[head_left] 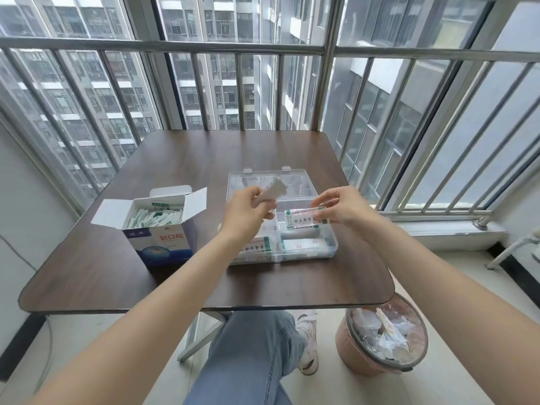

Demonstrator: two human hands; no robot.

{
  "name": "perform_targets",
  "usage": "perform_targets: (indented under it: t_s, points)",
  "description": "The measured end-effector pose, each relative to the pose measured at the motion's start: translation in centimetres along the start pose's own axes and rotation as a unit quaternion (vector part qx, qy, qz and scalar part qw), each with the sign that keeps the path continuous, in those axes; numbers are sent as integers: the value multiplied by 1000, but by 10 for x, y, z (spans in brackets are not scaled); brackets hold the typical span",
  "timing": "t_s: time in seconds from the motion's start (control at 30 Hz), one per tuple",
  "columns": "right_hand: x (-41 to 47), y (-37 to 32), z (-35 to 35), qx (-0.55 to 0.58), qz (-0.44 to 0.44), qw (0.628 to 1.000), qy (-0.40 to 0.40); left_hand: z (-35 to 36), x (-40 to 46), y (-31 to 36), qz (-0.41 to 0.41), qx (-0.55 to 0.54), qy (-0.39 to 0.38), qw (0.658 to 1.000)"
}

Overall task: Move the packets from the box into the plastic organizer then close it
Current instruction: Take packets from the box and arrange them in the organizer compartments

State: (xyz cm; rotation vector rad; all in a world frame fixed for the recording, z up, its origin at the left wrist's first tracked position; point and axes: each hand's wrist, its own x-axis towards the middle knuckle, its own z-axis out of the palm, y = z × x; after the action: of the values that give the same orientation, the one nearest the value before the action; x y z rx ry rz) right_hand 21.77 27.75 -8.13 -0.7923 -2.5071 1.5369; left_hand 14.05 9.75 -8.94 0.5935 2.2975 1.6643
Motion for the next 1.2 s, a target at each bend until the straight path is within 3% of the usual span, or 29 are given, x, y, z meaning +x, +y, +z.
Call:
perform_targets:
  t_s: [0.43, 0.83, 1.07, 1.2]
  points:
    - [9, -13, 9, -212, -56, 974, -50, 16, 25, 3, 57, 186, -67, 978]
    - [3, -13, 16, -344, -69, 936, -20, 17, 27, 2, 57, 283, -137, 948]
    - [-6, -20, 24, -467, -101, 878, 22, 16, 26, 0, 56, 283, -140, 947]
    - [-3, -17, 21, -424, -89, 901, 17, 12, 22, 1, 37, 166, -101, 980]
